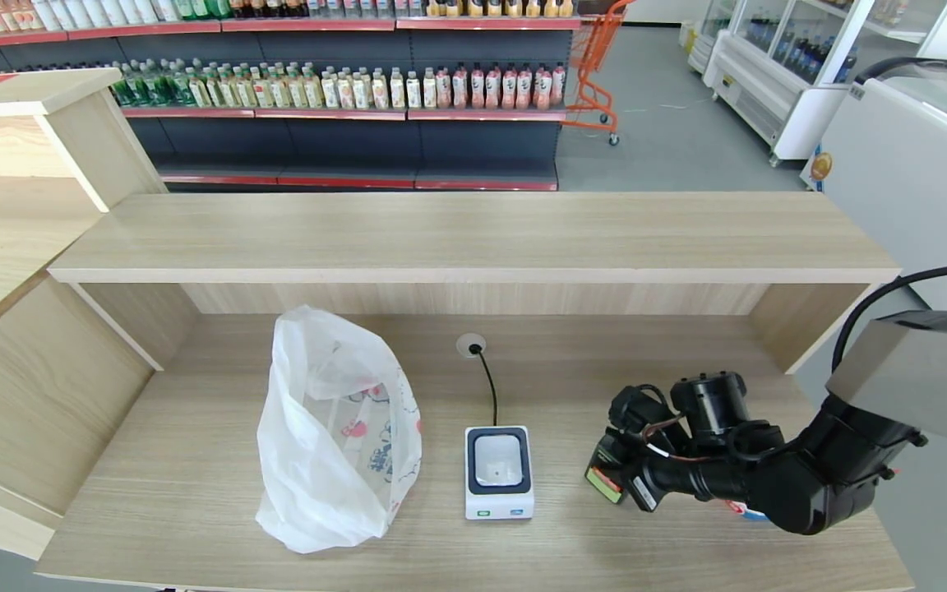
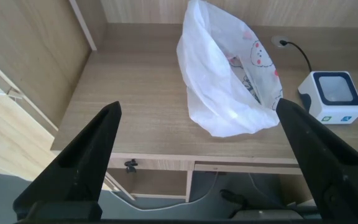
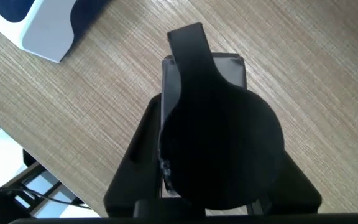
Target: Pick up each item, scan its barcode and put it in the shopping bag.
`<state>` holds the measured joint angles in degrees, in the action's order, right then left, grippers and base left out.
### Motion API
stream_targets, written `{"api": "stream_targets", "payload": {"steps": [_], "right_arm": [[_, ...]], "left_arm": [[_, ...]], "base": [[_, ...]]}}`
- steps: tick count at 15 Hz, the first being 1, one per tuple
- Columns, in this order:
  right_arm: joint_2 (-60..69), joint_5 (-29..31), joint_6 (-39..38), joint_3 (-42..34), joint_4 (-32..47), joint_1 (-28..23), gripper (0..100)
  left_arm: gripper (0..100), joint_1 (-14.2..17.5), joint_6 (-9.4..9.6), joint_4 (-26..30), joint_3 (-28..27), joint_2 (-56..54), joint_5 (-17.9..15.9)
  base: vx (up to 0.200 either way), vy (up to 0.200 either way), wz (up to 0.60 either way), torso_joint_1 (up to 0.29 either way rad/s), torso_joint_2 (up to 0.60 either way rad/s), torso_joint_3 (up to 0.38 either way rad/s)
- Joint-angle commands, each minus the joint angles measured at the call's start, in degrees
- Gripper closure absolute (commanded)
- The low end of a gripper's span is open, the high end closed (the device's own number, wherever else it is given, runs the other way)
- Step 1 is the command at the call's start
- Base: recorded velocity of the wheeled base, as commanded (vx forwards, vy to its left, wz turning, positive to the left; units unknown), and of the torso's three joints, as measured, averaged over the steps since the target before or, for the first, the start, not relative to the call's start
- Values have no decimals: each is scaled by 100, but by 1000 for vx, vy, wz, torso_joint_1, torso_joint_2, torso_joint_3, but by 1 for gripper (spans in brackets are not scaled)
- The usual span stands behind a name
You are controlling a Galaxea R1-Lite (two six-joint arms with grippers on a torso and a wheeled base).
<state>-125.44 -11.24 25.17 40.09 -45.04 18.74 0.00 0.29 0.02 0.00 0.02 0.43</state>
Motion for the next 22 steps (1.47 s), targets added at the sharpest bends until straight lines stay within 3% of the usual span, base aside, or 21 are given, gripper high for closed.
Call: {"api": "stream_targets", "payload": {"steps": [1,4,5,7,9,10,11,12,14,15,17,19,20,22], "right_arm": [[-95,8,-21,7,-31,7,100],[301,8,-267,-142,-66,7,100],[1233,25,-1445,-467,-48,-116,100],[2270,78,-2421,-749,-57,-344,100],[3298,236,-2095,-1109,-66,-555,100],[3852,271,-1296,-1355,-40,-590,100],[4388,192,322,-1689,-13,-582,100],[4537,-19,1156,-1751,-13,-582,100],[4555,-968,2721,-1751,-13,-652,100],[4555,-1583,4778,-1777,127,-968,100],[4608,-2251,7414,-1751,646,-1162,100],[4581,-2611,9190,-1733,813,-722,100],[4432,-2611,10244,-1680,910,-28,100],[3869,-2550,11000,-1592,1217,737,100]], "left_arm": [[0,-9,6,-2,0,-2,1],[0,0,6,-2,0,-2,1],[0,0,6,-2,0,-2,1],[0,0,6,-2,0,-2,1],[0,0,-3,-2,0,-2,1],[0,0,-3,-2,0,-2,1],[0,0,-3,-2,0,-2,1],[0,0,6,-2,0,-2,1],[0,0,6,-2,0,-2,1],[0,-9,-3,-2,0,-2,1],[0,0,-3,-2,0,-2,1],[0,0,6,-2,0,-2,1],[0,0,-3,-2,0,-2,1],[0,0,-3,-2,0,-2,1]], "base": [[0,0,0,0,0,0],[0,0,0,0,0,0],[0,0,0,0,0,0],[0,0,0,0,0,0],[0,0,0,0,0,0],[0,0,0,0,0,0],[0,0,0,0,0,0],[0,0,0,0,0,0],[0,0,0,0,0,0],[0,0,0,0,0,0],[0,0,0,0,0,0],[0,0,0,0,0,0],[0,0,0,0,0,0],[0,0,0,0,0,0]]}}
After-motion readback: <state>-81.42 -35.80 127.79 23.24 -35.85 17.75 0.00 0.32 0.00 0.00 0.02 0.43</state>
